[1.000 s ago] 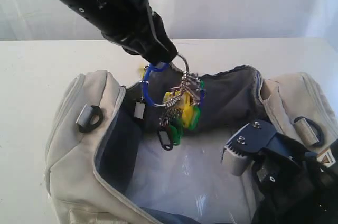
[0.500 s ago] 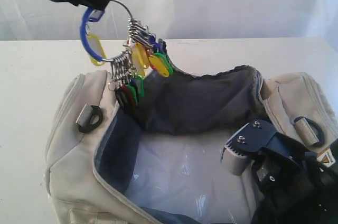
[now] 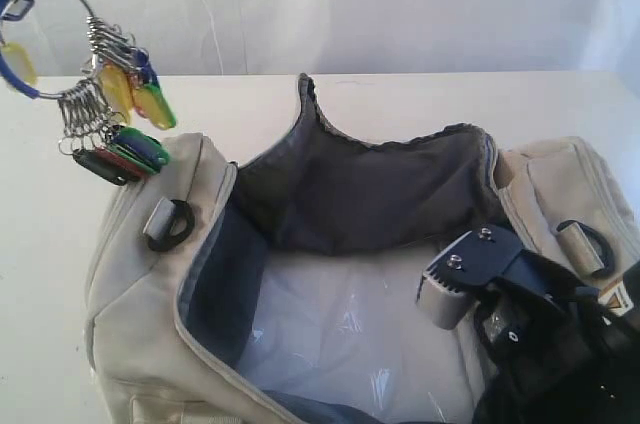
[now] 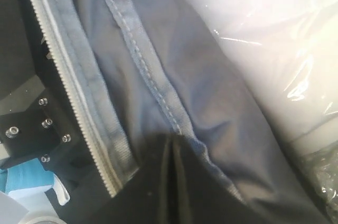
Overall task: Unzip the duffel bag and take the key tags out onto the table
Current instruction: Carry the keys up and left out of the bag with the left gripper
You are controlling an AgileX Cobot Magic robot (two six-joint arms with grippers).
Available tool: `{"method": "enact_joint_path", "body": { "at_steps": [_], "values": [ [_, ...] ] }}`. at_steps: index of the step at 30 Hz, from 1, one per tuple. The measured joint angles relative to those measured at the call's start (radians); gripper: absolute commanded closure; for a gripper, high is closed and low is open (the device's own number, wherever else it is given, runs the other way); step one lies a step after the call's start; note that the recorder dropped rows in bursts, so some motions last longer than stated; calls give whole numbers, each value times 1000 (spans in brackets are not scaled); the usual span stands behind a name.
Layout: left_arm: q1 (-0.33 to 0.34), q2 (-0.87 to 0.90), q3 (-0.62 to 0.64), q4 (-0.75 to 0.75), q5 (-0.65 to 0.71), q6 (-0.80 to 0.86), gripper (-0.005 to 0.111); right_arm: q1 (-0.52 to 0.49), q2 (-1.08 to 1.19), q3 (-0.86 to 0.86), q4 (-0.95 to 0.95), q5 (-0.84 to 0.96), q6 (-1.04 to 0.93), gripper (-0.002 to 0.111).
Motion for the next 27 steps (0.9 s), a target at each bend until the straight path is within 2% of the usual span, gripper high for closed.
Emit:
{"method": "enact_joint_path", "body": {
  "at_steps": [6, 13, 27],
  "values": [
    [79, 14, 0, 14, -4, -2, 107, 0, 0, 0, 0, -2, 4, 108],
    [146, 118, 0, 41, -14, -2, 107, 0, 0, 0, 0, -8, 4, 108],
    [155, 410, 0, 118, -92, -22, 107, 0, 0, 0, 0, -10, 4, 108]
  ]
}}
